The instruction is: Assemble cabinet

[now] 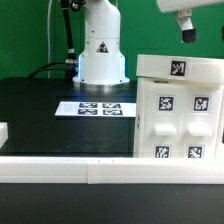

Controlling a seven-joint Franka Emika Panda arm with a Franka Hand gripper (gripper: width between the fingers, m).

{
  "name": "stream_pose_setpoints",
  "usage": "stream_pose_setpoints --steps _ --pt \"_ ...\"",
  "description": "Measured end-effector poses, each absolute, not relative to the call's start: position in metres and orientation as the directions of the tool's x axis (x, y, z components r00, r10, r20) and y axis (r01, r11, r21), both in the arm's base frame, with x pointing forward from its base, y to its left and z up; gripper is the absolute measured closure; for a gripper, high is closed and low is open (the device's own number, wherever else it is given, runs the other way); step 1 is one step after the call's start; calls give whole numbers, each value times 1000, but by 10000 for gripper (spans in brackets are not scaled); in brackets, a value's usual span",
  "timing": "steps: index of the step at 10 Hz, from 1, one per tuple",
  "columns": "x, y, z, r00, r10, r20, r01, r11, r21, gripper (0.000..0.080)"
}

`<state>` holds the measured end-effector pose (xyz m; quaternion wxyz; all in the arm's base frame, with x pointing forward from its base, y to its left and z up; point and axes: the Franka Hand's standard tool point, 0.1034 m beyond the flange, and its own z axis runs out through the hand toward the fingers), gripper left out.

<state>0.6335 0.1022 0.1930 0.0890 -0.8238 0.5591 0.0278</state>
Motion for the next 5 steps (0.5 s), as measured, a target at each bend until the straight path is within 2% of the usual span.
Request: stream_pose_setpoints --steps 5 --pt "634 100 193 642 -760 -96 -764 -627 -151 2"
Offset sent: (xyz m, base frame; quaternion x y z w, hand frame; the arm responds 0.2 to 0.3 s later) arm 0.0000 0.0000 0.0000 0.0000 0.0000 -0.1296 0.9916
